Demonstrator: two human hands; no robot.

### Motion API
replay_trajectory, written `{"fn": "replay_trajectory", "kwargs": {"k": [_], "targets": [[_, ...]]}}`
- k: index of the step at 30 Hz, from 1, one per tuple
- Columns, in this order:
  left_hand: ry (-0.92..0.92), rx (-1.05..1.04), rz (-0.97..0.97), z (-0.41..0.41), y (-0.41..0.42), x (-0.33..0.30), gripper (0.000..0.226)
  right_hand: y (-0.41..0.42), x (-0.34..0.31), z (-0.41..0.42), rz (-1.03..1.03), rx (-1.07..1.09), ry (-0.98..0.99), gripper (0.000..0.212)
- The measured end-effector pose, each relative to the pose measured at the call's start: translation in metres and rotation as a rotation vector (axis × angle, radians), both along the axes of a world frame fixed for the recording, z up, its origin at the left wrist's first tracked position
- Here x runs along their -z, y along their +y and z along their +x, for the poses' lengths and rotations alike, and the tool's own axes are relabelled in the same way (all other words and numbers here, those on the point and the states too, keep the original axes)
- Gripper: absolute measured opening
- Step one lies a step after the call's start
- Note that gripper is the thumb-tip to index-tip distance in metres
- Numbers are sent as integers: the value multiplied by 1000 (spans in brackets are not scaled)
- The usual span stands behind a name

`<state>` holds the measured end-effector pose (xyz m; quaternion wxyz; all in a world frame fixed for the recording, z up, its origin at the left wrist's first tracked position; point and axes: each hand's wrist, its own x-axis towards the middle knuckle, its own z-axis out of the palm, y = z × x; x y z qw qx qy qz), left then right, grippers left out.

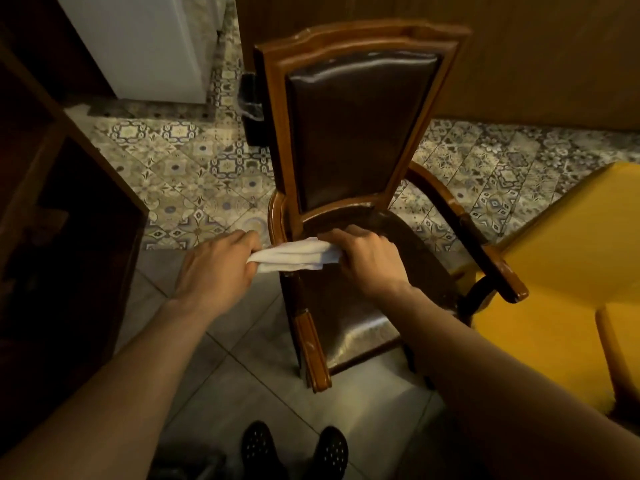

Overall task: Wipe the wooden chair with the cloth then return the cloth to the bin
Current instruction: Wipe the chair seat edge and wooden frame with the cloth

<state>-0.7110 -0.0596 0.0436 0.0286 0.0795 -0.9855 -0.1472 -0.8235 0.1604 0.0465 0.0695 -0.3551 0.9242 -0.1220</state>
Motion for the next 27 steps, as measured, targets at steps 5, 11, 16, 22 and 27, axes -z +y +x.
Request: {"fn": "replay_trajectory", "kwargs": {"k": [5, 11, 16, 22, 27], "targets": [[-78, -8, -13, 13, 28, 69, 18, 18, 61, 14, 48, -24, -62, 48], [-232, 32, 130, 29, 66, 135, 58, 25, 122, 37, 100, -94, -140, 54], [-172, 29, 245, 33, 83, 156, 41, 28, 149, 45, 83, -217, -192, 79], [-139, -21, 370, 35, 65, 160, 23, 23, 163, 58, 47, -255, -255, 69], [-51, 33, 243, 0, 55, 173, 46, 29, 174, 70, 33, -216, -216, 61]]}}
